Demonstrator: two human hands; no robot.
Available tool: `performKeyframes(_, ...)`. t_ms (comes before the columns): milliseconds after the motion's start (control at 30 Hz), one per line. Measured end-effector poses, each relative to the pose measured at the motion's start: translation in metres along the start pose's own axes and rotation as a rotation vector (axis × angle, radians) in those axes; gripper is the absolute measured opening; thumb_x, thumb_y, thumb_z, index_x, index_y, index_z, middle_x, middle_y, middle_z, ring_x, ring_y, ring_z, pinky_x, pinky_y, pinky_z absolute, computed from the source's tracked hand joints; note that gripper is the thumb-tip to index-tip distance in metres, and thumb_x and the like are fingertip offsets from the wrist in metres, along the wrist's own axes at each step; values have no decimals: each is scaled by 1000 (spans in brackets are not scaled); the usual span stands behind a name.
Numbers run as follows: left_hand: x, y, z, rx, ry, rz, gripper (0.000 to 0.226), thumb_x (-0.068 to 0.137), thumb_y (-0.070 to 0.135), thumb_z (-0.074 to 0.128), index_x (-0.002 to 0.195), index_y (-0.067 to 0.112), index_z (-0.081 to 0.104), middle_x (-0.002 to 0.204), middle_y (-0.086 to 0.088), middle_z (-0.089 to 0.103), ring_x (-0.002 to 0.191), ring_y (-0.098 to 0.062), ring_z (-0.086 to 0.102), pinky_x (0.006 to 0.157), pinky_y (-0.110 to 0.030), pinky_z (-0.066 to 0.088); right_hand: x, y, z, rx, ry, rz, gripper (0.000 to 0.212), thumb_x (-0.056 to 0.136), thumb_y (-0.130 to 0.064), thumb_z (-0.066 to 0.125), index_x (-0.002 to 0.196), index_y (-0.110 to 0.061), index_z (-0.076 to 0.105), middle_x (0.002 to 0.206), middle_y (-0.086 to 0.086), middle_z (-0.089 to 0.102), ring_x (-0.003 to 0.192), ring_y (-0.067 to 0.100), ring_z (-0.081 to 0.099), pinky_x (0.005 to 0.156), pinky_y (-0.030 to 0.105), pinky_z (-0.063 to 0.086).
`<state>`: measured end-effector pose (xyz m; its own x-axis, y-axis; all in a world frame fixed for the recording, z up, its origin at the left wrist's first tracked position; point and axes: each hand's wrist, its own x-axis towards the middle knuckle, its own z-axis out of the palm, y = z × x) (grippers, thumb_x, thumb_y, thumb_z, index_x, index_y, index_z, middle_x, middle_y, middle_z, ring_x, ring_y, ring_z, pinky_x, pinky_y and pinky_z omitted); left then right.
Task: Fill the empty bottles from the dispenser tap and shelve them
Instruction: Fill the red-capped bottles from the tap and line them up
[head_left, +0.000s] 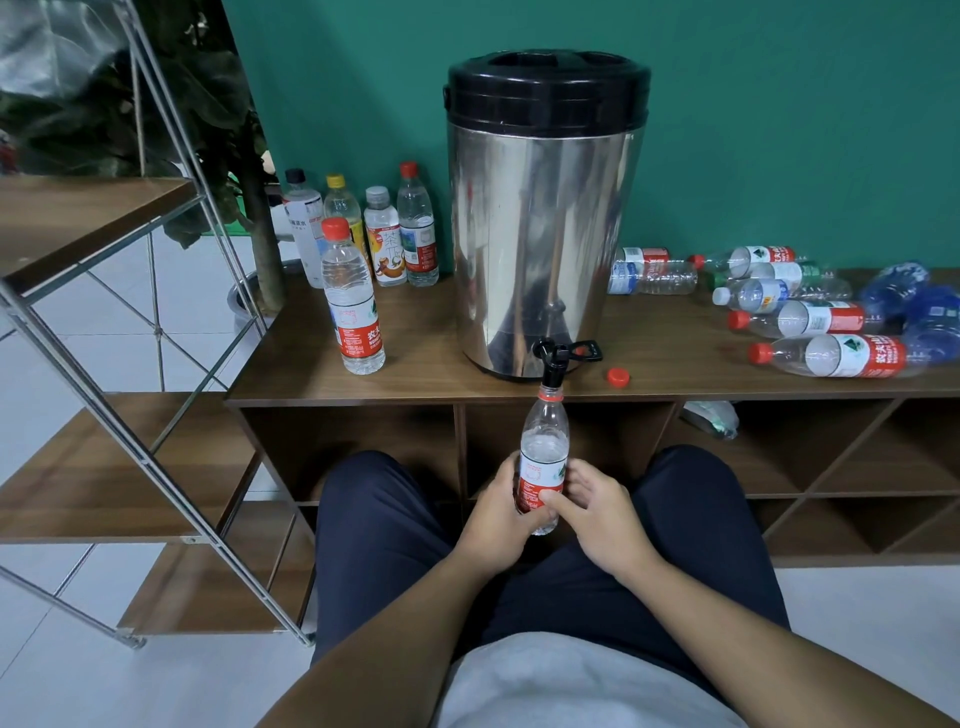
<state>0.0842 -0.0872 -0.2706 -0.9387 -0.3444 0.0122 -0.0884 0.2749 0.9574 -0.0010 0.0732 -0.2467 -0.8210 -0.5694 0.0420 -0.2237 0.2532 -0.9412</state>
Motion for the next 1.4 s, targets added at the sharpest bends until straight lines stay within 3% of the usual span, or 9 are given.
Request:
performKeyframes(333,2,-3,-1,44,3,-24,57,95,27,90,145,26,63,128,13,75,118,0,72,97,-17,58,-4,-8,-2,-9,-14,13,49,98,-14,84,144,-21,69,127,-13,80,118,8,76,107,41,62)
performKeyframes(433,4,-6,-1,39,12,-28,55,94,26,91,142,27,64,127,12,76,116,-2,73,99,-23,60,-1,-11,-3,6,-6,8,39,100,-18,82,137,-24,73,125,-13,80,118,10,76,108,47,60)
performKeyframes(567,6,-12,-1,27,0,-45,60,92,28,92,143,32,61,127,11,76,117,-6,74,106,-37,62,9,-23,-11,64,108,29,34,102,-29,80,135,-25,74,125,-14,80,120,1,72,114,43,56)
performKeyframes(767,9,-16,1,25,5,-48,63,88,33,93,141,32,60,128,12,75,119,-5,73,109,-40,61,33,-65,-32,144,239,-55,43,106,-43,71,142,-21,70,120,-8,81,120,6,73,115,42,55)
performKeyframes(900,10,-17,0,24,6,-58,65,87,35,93,142,33,60,129,13,75,120,-5,73,109,-39,62,52,-100,-42,192,274,-139,40,110,-42,63,143,-19,67,114,-3,82,112,10,77,104,36,58)
performKeyframes(1033,10,-16,-1,27,4,-62,64,91,31,93,145,32,59,131,14,74,122,-5,71,108,-33,61,65,-128,-49,171,293,-106,35,112,-42,61,137,-20,70,107,-2,80,95,8,77,89,27,62)
performKeyframes(1233,10,-16,-1,26,13,-63,62,91,29,93,143,31,59,130,13,74,120,-3,72,103,-28,60,79,-144,-48,112,206,-26,22,111,-30,58,111,-23,79,76,-3,67,72,10,60,72,29,54)
performKeyframes(1400,11,-15,-1,16,7,-75,65,91,31,93,145,32,58,131,14,73,121,-4,72,104,-28,60,87,-144,-44,186,139,72,23,111,-25,57,105,-14,76,64,-4,53,61,12,47,65,35,47)
